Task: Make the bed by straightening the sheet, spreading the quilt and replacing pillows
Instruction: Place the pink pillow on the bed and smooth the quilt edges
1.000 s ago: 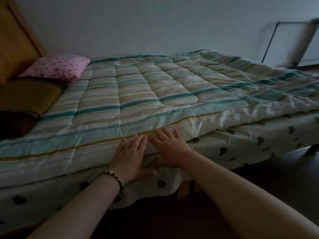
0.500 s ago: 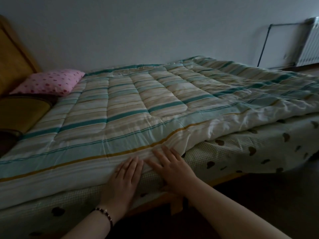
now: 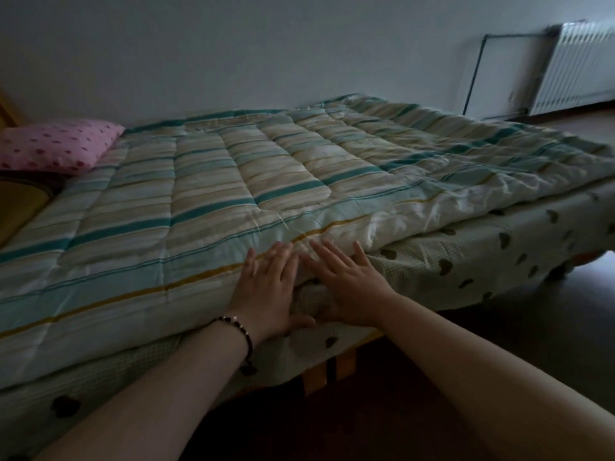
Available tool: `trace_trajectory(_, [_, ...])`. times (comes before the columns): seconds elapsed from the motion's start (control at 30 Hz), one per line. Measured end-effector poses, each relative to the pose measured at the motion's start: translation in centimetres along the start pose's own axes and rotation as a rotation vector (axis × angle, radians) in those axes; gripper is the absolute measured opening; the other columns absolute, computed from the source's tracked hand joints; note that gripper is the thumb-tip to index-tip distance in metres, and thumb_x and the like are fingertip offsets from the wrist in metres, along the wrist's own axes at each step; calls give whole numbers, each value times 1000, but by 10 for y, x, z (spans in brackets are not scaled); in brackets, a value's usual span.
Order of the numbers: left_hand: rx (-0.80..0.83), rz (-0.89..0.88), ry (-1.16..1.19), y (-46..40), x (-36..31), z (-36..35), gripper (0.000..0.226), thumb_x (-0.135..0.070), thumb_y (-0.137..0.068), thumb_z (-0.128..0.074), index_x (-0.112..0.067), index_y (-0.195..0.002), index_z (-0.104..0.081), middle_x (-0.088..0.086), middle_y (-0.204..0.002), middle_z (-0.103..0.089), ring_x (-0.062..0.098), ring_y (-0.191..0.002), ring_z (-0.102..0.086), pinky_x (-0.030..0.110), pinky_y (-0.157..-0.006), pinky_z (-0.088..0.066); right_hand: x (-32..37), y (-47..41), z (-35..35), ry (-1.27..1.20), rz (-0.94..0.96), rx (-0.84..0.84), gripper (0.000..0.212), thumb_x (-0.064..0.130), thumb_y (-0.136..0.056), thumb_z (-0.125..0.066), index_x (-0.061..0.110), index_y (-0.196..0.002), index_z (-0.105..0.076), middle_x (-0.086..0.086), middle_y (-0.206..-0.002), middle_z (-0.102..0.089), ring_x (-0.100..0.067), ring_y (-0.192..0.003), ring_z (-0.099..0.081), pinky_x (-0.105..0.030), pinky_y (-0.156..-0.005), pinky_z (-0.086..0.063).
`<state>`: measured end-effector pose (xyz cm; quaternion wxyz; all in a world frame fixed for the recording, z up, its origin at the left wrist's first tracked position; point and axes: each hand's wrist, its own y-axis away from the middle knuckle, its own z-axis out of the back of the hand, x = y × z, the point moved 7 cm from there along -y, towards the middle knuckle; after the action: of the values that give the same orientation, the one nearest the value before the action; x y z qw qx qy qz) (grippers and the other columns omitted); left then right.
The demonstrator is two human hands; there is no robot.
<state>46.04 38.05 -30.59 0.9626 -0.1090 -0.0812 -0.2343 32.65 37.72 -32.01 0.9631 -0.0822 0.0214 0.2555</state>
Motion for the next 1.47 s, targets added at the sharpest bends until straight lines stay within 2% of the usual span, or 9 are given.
trace_trajectory(0.17, [175, -125, -8, -41, -48, -27, 136, -83, -63, -60, -17, -150, 21, 5, -159, 23, 29, -146, 18, 52, -117, 11, -71, 15, -25, 100, -130, 124, 122, 73, -69, -69, 43, -153, 15, 0, -166, 10, -27, -152, 9, -70, -114, -9])
trace_trajectory(0.33, [76, -252, 104, -61, -94, -31, 120, -79, -70, -57, -18, -154, 5, 0, -162, 11, 25, -148, 13, 42, -121, 1, -137, 50, -37, 142, -207, 106, 116, 74, -74, -64, 52, -146, 24, 0, -165, 17, -34, -152, 4, -68, -114, -18])
trace_trajectory(0.47, [127, -259, 122, -81, -120, -26, 104, -74, -77, -55, -14, -150, -9, 8, -160, 1, 26, -148, 3, 39, -121, 1, -156, 61, -40, 136, -179, 133, 117, 78, -75, -57, 49, -142, 34, -3, -163, 24, -35, -151, 10, -66, -115, -15])
trace_trajectory(0.73, [282, -248, 13, -83, -134, -24, 84, -47, -99, -37, -20, -150, 24, 3, -157, 29, 21, -145, 24, 39, -118, 14, -152, 60, -28, 8, -171, 346, 117, 71, -77, -61, 46, -147, 29, -5, -160, 31, -40, -148, 19, -71, -114, -3])
trace_trajectory(0.83, [308, -267, 97, -101, -135, 5, 74, -52, -95, -42, -23, -153, -8, 4, -159, -8, 26, -145, -11, 40, -117, -12, -150, 47, 10, -146, -177, 356, 86, 58, -83, -59, 47, -153, -9, -3, -165, -9, -33, -149, -16, -58, -113, -28])
trace_trajectory(0.97, [-17, -213, 325, -149, -131, 54, 49, -49, -87, -56, -21, -127, -49, 3, -121, -55, 26, -109, -53, 38, -88, -43, -176, 10, 64, -220, -292, 121, 35, 41, -93, -52, 32, -126, -59, 4, -131, -59, -22, -117, -58, -38, -88, -49])
trace_trajectory(1.07, [-89, -112, 305, -184, -114, 61, 63, -51, -87, -58, -13, -135, -44, 11, -135, -49, 29, -124, -46, 41, -103, -37, -191, -22, 64, -219, -330, 57, 54, 36, -96, -50, 36, -148, -36, 5, -157, -33, -24, -147, -25, -53, -114, -29])
trace_trajectory(1.17, [139, -157, 151, -221, -126, 20, 92, -72, -86, -35, -12, -152, -16, 11, -160, -13, 28, -148, -5, 50, -120, 1, -226, -18, 4, -187, -464, 275, 73, 70, -89, -28, 51, -152, 2, 13, -165, 8, -35, -150, 16, -80, -105, 4])
trace_trajectory(1.47, [318, -323, 122, -262, -227, -28, 155, -101, -46, -36, 2, -149, 15, 19, -159, 16, 31, -148, 11, 52, -118, 4, -313, 34, -34, -171, -859, 267, 53, 67, -97, -8, 58, -149, -4, 11, -163, 20, -34, -150, 16, -77, -107, 11])
